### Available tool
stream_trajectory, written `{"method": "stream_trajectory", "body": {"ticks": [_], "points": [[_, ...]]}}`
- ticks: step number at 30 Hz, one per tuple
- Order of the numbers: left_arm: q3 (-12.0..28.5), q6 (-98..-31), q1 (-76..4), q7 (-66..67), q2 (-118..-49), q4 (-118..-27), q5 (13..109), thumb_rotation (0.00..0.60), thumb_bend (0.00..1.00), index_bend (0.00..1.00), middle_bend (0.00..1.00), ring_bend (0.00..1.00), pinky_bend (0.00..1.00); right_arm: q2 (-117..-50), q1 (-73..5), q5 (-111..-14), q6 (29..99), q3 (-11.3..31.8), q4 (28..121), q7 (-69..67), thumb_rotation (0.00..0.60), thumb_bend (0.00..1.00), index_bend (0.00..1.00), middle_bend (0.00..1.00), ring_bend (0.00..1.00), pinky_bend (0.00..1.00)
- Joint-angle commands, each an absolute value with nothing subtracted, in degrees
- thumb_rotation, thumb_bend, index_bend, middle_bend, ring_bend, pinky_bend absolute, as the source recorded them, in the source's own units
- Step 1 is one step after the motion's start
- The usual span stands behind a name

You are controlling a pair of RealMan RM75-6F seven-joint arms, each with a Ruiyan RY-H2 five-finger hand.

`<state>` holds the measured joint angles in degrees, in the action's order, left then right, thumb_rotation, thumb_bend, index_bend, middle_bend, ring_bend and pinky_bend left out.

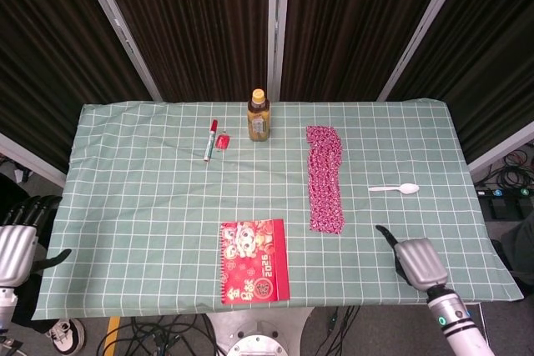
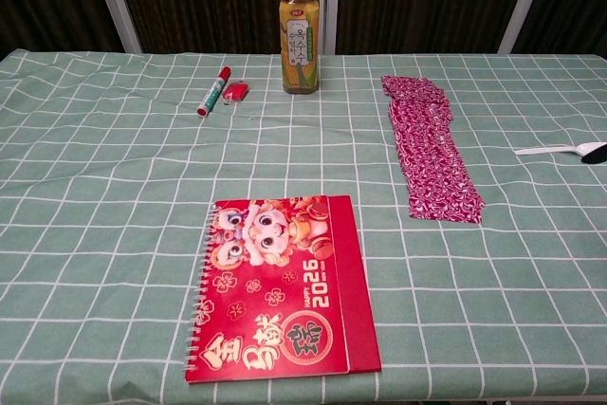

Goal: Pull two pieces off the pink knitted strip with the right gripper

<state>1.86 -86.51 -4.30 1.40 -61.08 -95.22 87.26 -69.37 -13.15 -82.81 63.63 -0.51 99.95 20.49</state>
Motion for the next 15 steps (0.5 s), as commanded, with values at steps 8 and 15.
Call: {"method": "stream_trajectory", "body": {"ticks": [8,15], "points": [[2.0,-86.2,-4.2,-0.3,-60.8,-94.1,86.5,0.6,0.1,0.15,0.14,0.1,0.17,-74.9,-24.1,-66.2,48.1,4.0,100.3,22.5,0.6,0.96,0.12,0.91,0.8,0.69],[2.2,-85.9,-4.2,-0.1,-60.2,-94.8,85.9,0.6,0.1,0.15,0.14,0.1,0.17,-78.0,-28.6,-57.9,47.5,4.0,99.3,28.8,0.6,0.96,0.09,0.91,0.8,0.69]]}}
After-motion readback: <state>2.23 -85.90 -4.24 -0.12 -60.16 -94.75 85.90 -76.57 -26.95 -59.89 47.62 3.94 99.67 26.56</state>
